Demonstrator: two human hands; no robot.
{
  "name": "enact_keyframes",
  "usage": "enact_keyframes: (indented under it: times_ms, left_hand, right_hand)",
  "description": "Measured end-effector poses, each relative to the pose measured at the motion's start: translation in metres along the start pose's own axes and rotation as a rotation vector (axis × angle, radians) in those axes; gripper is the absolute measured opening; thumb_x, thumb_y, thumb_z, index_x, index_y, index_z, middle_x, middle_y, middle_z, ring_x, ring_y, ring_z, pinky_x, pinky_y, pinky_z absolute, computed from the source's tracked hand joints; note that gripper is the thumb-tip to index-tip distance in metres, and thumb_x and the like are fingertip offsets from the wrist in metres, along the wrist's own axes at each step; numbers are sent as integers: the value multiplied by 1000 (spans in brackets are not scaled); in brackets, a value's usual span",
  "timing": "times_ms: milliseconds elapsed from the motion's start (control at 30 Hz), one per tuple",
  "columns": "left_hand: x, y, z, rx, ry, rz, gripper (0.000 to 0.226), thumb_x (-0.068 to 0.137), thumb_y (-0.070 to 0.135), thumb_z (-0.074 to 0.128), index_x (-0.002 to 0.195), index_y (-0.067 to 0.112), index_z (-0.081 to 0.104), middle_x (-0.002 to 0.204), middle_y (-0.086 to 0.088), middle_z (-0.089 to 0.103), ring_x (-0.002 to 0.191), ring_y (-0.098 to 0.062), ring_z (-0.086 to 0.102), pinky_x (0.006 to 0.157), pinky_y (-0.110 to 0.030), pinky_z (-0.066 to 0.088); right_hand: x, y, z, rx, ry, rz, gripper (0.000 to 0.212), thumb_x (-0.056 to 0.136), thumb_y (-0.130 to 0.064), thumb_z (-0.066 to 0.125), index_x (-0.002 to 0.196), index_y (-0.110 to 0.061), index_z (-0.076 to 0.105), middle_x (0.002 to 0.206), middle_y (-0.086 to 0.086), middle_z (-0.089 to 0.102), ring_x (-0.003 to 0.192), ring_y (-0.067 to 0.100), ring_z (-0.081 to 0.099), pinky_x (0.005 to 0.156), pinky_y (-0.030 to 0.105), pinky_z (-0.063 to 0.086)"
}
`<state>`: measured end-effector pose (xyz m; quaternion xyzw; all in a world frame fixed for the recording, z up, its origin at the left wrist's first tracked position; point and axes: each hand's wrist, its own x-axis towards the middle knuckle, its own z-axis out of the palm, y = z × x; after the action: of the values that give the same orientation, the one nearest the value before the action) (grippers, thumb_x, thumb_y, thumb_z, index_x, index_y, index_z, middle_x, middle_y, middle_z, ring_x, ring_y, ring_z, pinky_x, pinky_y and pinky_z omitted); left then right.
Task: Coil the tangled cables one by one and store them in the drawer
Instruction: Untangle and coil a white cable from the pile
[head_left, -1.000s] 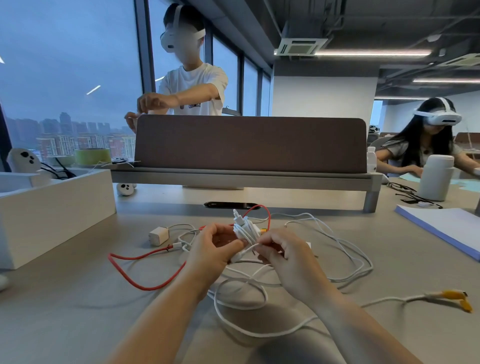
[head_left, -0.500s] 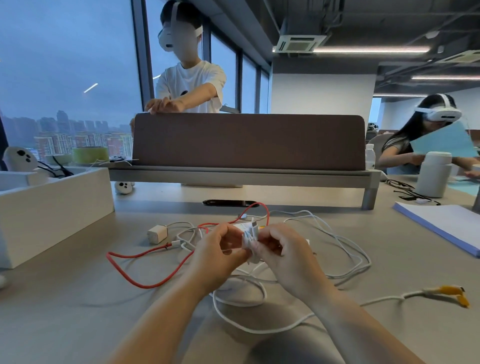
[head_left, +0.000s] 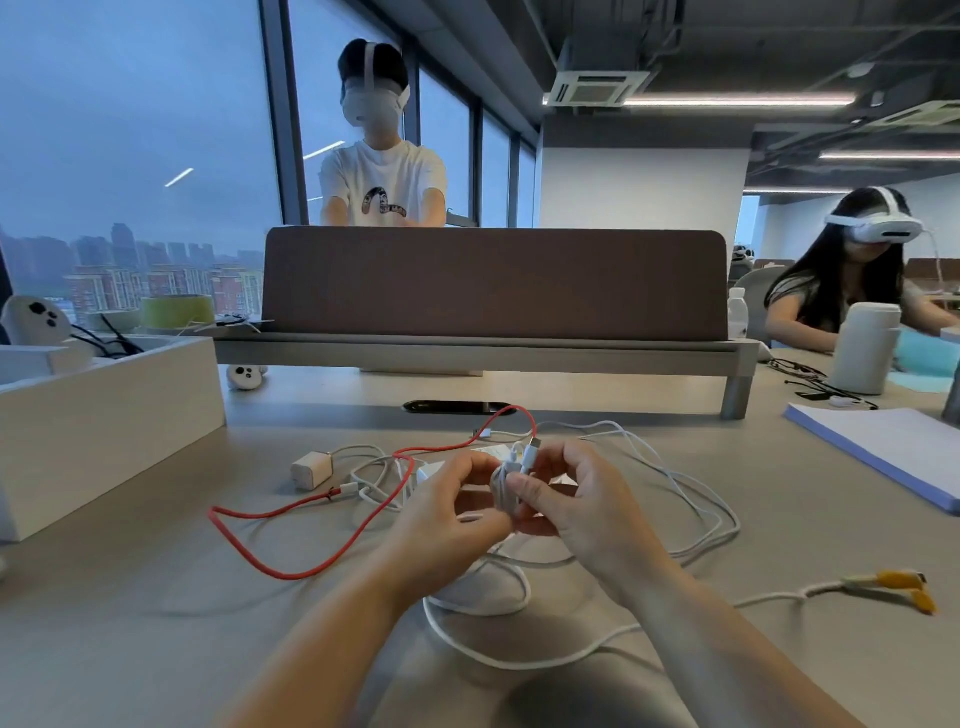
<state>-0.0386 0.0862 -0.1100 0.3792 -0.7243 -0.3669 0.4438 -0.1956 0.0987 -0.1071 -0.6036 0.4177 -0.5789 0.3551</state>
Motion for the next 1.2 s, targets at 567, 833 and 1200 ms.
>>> enact_keyframes:
  times_ms: [567, 833, 1200]
  left_hand:
    - [-1, 7, 5, -105, -45, -54, 37, 95, 6, 52, 116, 36, 54, 104, -10, 66, 93, -18, 69, 82, -33, 58]
    - [2, 5, 5, -147, -13, -53, 25, 94, 9, 54, 116, 21, 58, 101, -23, 67, 93, -30, 68, 80, -37, 59]
    - [3, 0, 1, -373, -35, -98, 24, 87, 10, 61, 111, 10, 59, 98, -14, 70, 96, -30, 69, 83, -38, 58]
  right_hand:
    - [-2, -11, -1, 164, -43, 144, 23, 86, -9, 66, 107, -15, 59, 87, 16, 68, 62, 18, 69, 55, 24, 54]
    - [-5, -14, 2, 193, -97, 133, 17, 90, -10, 61, 106, -13, 64, 80, 11, 72, 65, 18, 69, 58, 22, 54]
    - [-3, -13, 2, 204, -104, 104, 15, 88, -7, 64, 99, -16, 62, 72, 3, 70, 64, 15, 67, 59, 23, 53]
